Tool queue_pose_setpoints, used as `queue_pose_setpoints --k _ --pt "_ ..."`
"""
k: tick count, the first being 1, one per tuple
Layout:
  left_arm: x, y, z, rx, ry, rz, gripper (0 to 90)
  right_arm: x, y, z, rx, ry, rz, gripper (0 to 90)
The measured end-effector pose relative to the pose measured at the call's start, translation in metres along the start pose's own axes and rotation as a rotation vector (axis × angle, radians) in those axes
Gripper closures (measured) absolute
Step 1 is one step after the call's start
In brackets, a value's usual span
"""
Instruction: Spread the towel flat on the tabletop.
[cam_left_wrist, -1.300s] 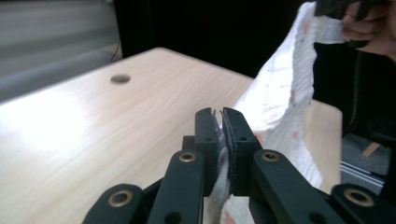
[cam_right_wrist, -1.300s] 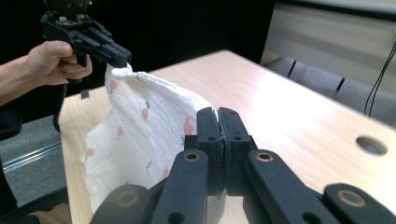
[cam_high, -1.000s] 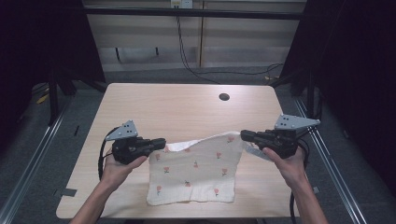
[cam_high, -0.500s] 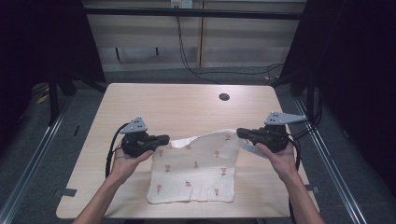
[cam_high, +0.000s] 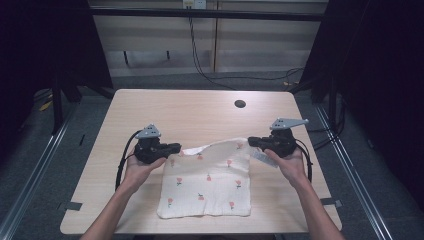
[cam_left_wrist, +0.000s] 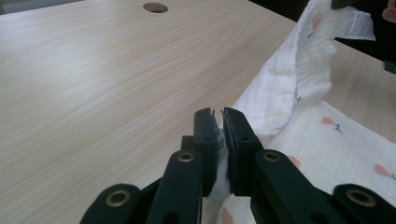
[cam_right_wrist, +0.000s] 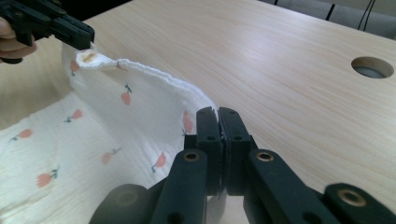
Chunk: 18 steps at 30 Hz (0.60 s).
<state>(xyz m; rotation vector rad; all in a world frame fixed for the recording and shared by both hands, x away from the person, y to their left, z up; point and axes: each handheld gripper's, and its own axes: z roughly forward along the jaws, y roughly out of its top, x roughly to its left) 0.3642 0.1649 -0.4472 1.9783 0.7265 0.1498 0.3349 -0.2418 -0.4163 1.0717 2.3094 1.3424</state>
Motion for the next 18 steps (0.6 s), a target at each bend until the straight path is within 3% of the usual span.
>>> queue_pose_setpoints --k 3,7,11,14,18 --pt "0.005 -0.003 0.006 0.018 -0.006 -0.011 84.3 -0.006 -0.002 0.009 0.012 -0.008 0.012 88.6" --pt "0.013 -0.007 0.009 0.029 0.008 -0.030 84.3 -0.019 -0.007 0.019 0.013 -0.001 0.062 88.6" --pt "0.017 -0.009 0.012 0.027 0.007 -0.052 84.2 -0.024 -0.008 0.027 0.024 -0.006 0.063 88.5" --pt "0.018 -0.009 0.015 0.030 0.027 -0.036 84.1 -0.028 -0.009 0.036 0.037 -0.014 0.074 87.6" --pt "0.025 -0.012 0.020 0.033 0.021 -0.061 83.6 -0.033 -0.012 0.048 0.034 -0.028 0.088 87.8"
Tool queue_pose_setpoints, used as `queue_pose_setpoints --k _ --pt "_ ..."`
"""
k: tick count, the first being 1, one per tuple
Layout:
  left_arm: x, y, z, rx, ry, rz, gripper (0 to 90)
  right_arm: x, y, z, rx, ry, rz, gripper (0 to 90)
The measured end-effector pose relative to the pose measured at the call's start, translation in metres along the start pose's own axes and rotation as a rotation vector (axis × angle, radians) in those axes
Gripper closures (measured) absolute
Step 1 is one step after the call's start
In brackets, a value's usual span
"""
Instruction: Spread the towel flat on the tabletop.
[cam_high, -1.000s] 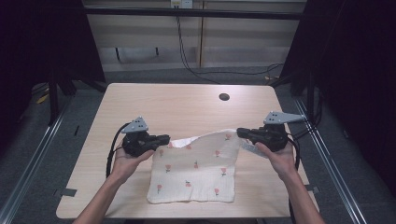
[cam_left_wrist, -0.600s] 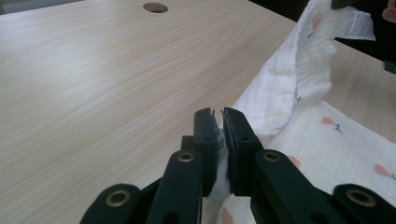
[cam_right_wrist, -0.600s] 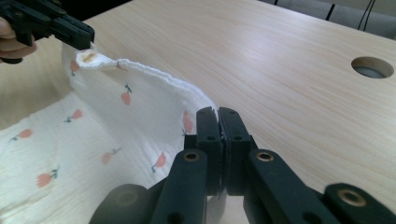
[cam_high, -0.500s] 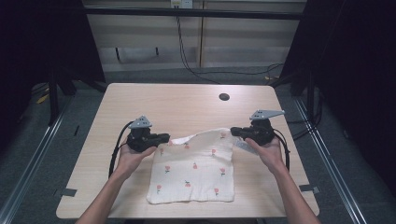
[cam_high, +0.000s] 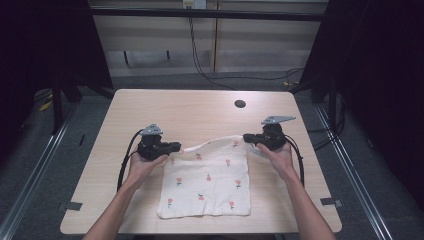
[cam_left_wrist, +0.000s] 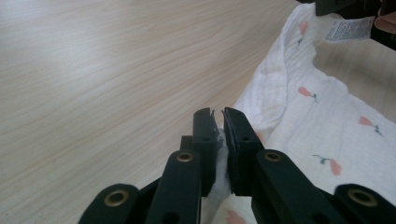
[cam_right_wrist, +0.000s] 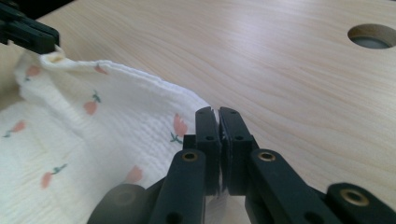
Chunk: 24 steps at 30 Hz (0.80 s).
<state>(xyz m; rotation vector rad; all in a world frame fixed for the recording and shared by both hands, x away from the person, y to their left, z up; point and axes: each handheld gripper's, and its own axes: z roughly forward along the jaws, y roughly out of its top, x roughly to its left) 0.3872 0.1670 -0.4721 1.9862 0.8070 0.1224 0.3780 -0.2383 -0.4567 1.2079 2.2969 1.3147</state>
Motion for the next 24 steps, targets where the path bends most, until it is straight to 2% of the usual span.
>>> queue_pose_setpoints --k 4,7,11,14,16,20,24 --pt "0.007 -0.002 0.003 0.019 -0.015 -0.035 79.5 -0.004 -0.004 0.013 0.013 -0.005 0.008 87.6" --pt "0.010 -0.002 0.004 0.027 0.007 -0.042 74.1 -0.009 -0.007 0.022 0.007 -0.007 0.031 85.4" --pt "0.012 0.002 -0.005 0.005 0.025 -0.056 66.6 -0.012 -0.010 0.030 0.009 -0.020 0.043 80.3" --pt "0.012 0.002 -0.008 0.013 0.035 -0.059 62.0 -0.012 -0.007 0.027 0.000 -0.036 0.048 70.3" --pt "0.010 0.001 -0.009 0.024 0.046 -0.047 61.9 -0.012 -0.004 0.022 -0.021 -0.048 0.044 69.5" --pt "0.004 -0.001 -0.017 0.031 0.026 -0.019 60.4 -0.011 0.003 0.009 -0.044 -0.050 0.036 63.3" --pt "0.000 -0.003 -0.030 0.024 0.011 0.007 60.6 -0.001 0.003 -0.001 -0.018 -0.027 0.005 59.5"
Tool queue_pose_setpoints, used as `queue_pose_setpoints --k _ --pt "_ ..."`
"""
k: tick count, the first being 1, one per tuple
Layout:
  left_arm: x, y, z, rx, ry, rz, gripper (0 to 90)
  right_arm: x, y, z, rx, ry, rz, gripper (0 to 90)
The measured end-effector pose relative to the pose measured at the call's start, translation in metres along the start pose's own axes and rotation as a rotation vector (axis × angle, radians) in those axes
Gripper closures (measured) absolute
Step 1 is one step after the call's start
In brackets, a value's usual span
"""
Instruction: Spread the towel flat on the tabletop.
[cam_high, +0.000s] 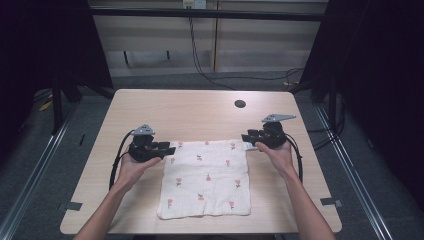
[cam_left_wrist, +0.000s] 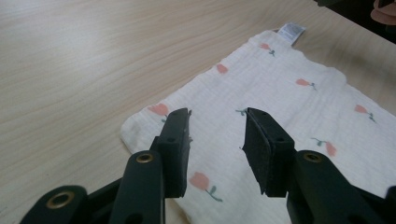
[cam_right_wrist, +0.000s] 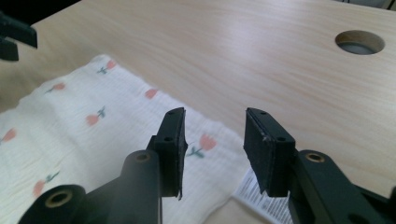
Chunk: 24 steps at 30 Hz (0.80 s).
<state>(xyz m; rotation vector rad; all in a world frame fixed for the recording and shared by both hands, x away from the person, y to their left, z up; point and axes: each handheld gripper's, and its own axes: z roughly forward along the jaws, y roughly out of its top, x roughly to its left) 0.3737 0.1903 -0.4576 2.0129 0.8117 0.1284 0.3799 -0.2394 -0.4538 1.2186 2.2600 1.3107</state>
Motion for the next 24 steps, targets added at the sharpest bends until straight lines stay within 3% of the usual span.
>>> queue_pose_setpoints --k 2,7,12,14,18,22,24 --pt "-0.001 -0.002 -0.005 -0.003 -0.016 0.003 62.3 0.009 -0.003 -0.007 0.025 0.018 -0.024 58.8" --pt "-0.010 -0.014 -0.013 0.048 -0.039 0.053 65.0 0.027 -0.014 -0.016 0.070 0.064 -0.067 62.6" --pt "-0.023 -0.029 -0.023 0.095 -0.101 0.084 65.8 0.045 -0.028 -0.019 0.096 0.108 -0.097 65.7" --pt "-0.028 -0.034 -0.025 0.107 -0.094 0.097 66.3 0.054 -0.035 -0.019 0.134 0.122 -0.130 67.6" --pt "-0.032 -0.043 -0.019 0.128 -0.100 0.104 66.9 0.065 -0.047 -0.016 0.173 0.133 -0.148 64.5" --pt "-0.036 -0.049 -0.009 0.156 -0.096 0.104 54.8 0.069 -0.060 -0.009 0.186 0.147 -0.149 62.0" --pt "-0.037 -0.051 -0.006 0.159 -0.079 0.117 56.2 0.070 -0.063 -0.009 0.186 0.155 -0.156 61.3"
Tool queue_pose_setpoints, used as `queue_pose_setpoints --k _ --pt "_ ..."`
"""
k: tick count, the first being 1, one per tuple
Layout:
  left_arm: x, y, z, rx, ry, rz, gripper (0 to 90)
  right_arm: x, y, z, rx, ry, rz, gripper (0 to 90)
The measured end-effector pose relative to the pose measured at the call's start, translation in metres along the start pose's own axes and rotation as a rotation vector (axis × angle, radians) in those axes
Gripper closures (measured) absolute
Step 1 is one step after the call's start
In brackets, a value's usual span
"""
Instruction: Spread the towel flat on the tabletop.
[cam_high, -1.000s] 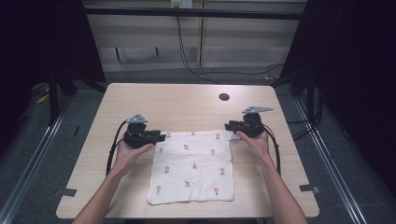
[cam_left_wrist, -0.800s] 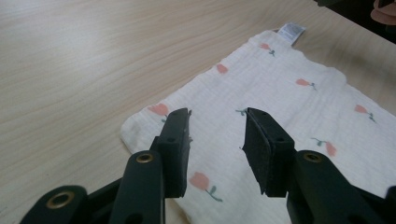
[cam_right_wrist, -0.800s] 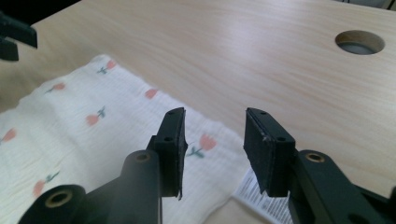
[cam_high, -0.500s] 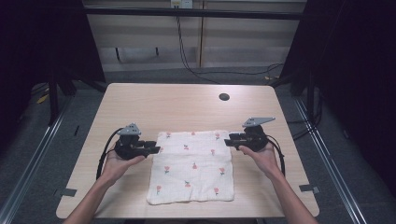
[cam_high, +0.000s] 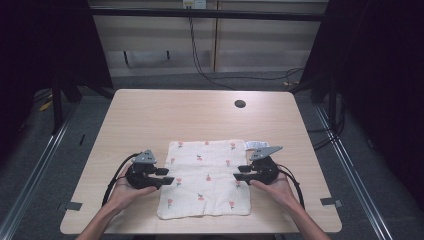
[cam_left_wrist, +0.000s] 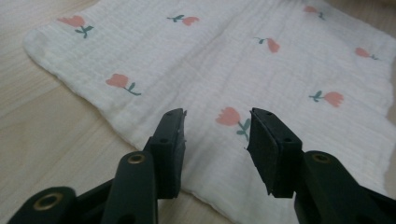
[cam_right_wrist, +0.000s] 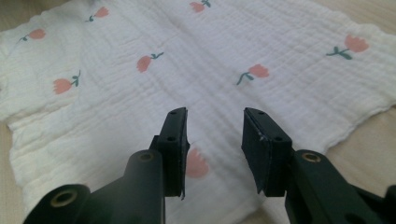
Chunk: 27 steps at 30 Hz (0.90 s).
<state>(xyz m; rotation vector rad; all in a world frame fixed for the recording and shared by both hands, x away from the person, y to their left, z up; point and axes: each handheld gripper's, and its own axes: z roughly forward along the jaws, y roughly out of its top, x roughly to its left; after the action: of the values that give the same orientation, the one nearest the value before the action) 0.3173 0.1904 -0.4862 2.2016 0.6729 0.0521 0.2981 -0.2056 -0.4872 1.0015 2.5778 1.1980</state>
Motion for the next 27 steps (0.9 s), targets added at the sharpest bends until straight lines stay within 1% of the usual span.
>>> queue_pose_setpoints --k 1,2,3,5,6,7,8,9,10,11,13,14,15,17,19,20,21,22,23,24,26,27 --pt "0.000 -0.001 0.002 0.009 -0.004 0.002 56.1 0.002 -0.001 0.001 0.001 0.005 -0.003 60.9" --pt "0.000 -0.001 0.003 0.014 -0.003 0.005 56.0 0.003 -0.002 0.001 0.010 -0.003 -0.015 59.9" --pt "-0.001 -0.003 0.005 0.024 -0.006 0.006 55.9 0.004 -0.003 0.002 0.016 0.000 -0.018 59.5" --pt "-0.001 -0.004 0.008 0.043 0.001 0.024 55.3 0.004 -0.005 0.004 0.024 -0.001 -0.027 58.1" --pt "-0.002 -0.005 0.009 0.043 0.004 0.028 55.0 0.006 -0.006 0.006 0.038 -0.005 -0.029 57.2" --pt "-0.003 -0.006 0.009 0.051 0.006 0.025 54.6 0.008 -0.008 0.010 0.064 -0.020 -0.051 56.7" --pt "-0.004 -0.007 0.009 0.053 0.006 0.024 54.5 0.012 -0.009 0.010 0.058 -0.039 -0.071 56.7" --pt "-0.005 -0.008 0.010 0.048 -0.005 0.030 54.1 0.013 -0.009 0.010 0.066 -0.046 -0.086 57.4" --pt "-0.006 -0.009 0.009 0.046 -0.004 0.030 54.0 0.014 -0.009 0.010 0.066 -0.056 -0.105 61.2" --pt "-0.007 -0.010 0.009 0.045 0.003 0.031 54.2 0.015 -0.009 0.009 0.072 -0.055 -0.111 66.2" --pt "-0.009 -0.010 0.008 0.054 0.014 0.049 55.5 0.016 -0.011 0.009 0.062 -0.050 -0.101 73.9" --pt "-0.011 -0.010 0.008 0.058 0.029 0.070 58.3 0.016 -0.011 0.008 0.064 -0.046 -0.104 76.8" --pt "-0.013 -0.010 0.009 0.058 0.040 0.081 62.3 0.015 -0.011 0.007 0.069 -0.051 -0.095 79.9" --pt "-0.016 -0.010 0.009 0.063 0.069 0.112 66.9 0.014 -0.012 0.006 0.067 -0.042 -0.083 83.1" --pt "-0.016 -0.010 0.010 0.060 0.052 0.104 73.6 0.013 -0.014 0.005 0.064 -0.036 -0.069 86.2" --pt "-0.017 -0.010 0.010 0.061 0.052 0.106 77.6 0.012 -0.014 0.004 0.070 -0.031 -0.063 86.7" --pt "-0.018 -0.010 0.011 0.055 0.032 0.098 81.2 0.012 -0.014 0.003 0.070 -0.030 -0.061 86.8" --pt "-0.019 -0.010 0.011 0.061 0.030 0.106 86.3 0.013 -0.015 0.003 0.068 -0.020 -0.056 87.6" --pt "-0.020 -0.010 0.010 0.067 0.041 0.109 88.3 0.013 -0.015 0.002 0.073 -0.019 -0.051 87.8" --pt "-0.021 -0.010 0.011 0.062 0.037 0.110 88.9 0.013 -0.016 0.001 0.075 -0.020 -0.057 88.0" --pt "-0.023 -0.011 0.010 0.067 0.022 0.098 89.3 0.016 -0.017 0.000 0.078 0.001 -0.066 88.5" --pt "-0.024 -0.012 0.009 0.067 0.011 0.095 89.4 0.017 -0.018 -0.001 0.085 -0.003 -0.075 88.6"
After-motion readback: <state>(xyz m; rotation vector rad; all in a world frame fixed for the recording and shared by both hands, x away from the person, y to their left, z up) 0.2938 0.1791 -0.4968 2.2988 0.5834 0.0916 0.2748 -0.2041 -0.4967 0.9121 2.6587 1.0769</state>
